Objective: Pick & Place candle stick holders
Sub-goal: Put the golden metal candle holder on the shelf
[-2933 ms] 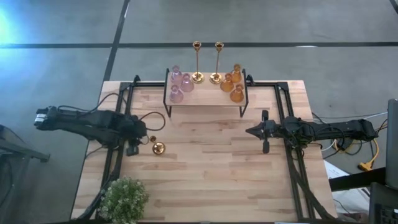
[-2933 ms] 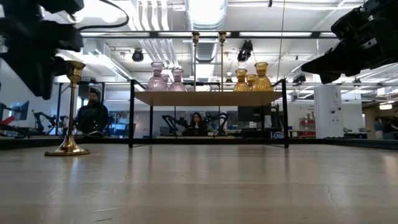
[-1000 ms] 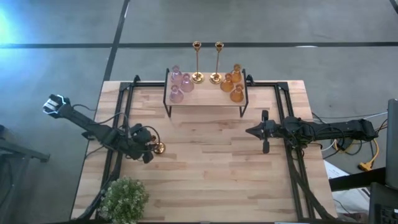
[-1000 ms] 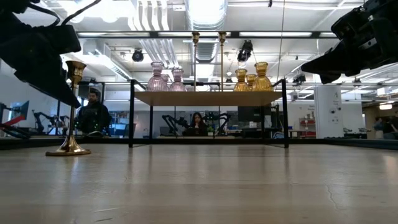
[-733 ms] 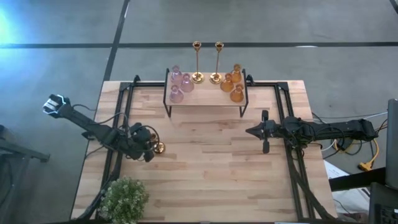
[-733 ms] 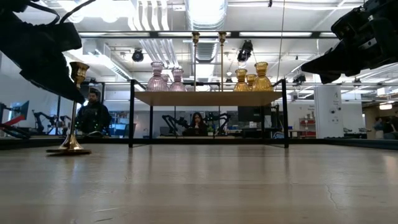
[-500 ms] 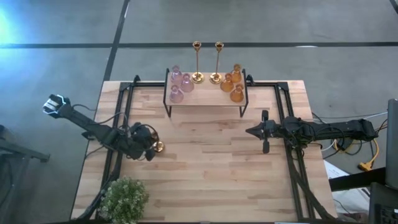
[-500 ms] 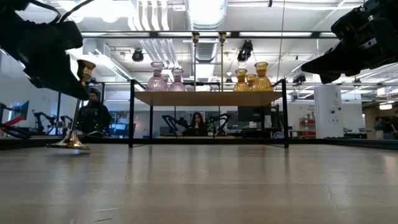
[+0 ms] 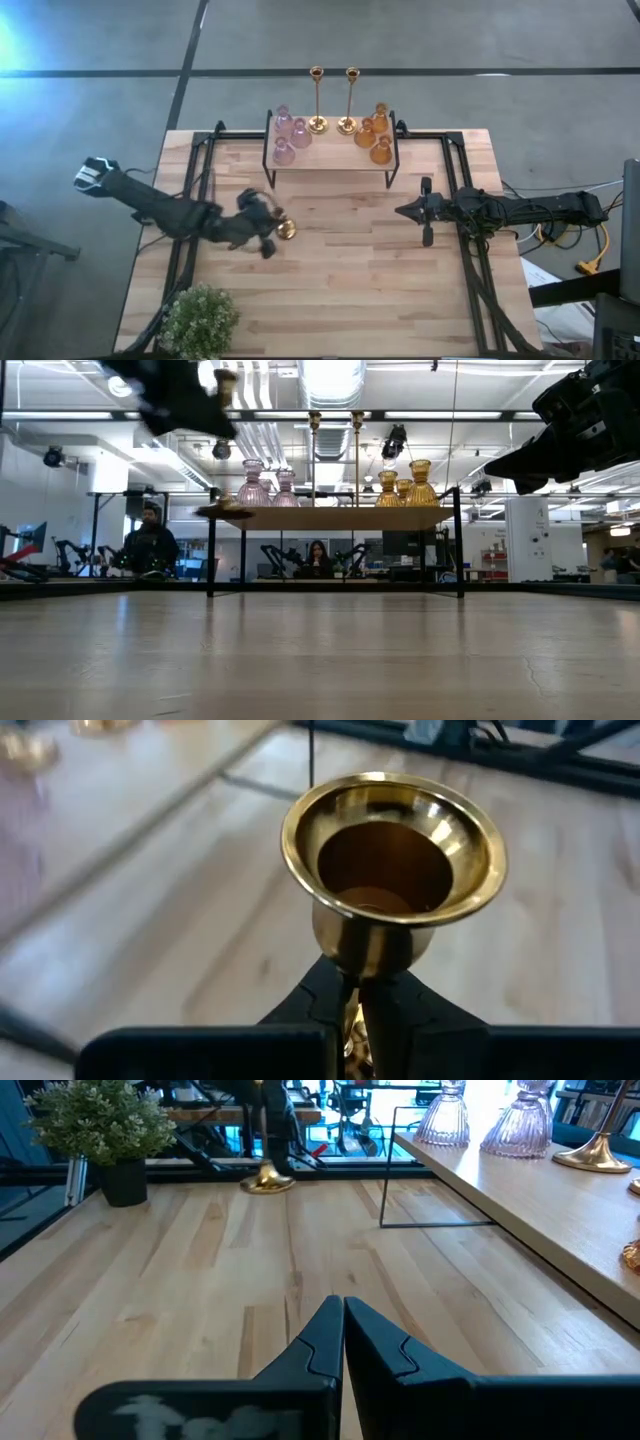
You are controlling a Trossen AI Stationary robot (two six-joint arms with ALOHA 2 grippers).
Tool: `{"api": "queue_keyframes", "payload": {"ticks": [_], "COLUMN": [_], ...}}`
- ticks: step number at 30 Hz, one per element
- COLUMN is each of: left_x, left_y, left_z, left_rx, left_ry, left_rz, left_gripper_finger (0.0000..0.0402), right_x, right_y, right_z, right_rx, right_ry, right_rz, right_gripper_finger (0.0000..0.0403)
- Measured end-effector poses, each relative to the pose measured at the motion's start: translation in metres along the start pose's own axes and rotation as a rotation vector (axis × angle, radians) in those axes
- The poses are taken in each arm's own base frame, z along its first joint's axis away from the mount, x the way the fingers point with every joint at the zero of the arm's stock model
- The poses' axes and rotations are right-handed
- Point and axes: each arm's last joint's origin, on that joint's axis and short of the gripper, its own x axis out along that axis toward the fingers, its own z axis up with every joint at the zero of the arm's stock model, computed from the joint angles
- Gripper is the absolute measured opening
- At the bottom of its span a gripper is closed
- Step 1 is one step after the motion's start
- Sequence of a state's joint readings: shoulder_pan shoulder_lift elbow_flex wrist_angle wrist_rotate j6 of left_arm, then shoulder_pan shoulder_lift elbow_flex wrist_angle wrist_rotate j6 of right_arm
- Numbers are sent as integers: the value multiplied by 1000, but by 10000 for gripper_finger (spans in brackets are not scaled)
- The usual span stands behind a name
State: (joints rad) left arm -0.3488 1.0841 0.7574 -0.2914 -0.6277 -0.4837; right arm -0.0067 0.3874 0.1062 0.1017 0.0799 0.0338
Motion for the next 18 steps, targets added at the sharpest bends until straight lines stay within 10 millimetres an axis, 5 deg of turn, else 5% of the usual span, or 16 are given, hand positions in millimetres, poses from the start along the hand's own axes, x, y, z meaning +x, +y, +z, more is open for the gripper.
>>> {"api": "queue_keyframes", "payload": {"ticks": [9, 18], "left_x": [51, 101], "left_y": [-3, 4], "left_z": [80, 137], "left_rx": [-63, -174], "left_ry": [-129, -214], "left_rz": [112, 312], "left_gripper_finger": [20, 20], "right_x": [0, 0], "right_y": [0, 0], "right_z": [0, 0], "right_rx": [0, 0], "right_ry": [0, 0], "right_rz": [0, 0], "right_gripper_finger": [9, 9]}}
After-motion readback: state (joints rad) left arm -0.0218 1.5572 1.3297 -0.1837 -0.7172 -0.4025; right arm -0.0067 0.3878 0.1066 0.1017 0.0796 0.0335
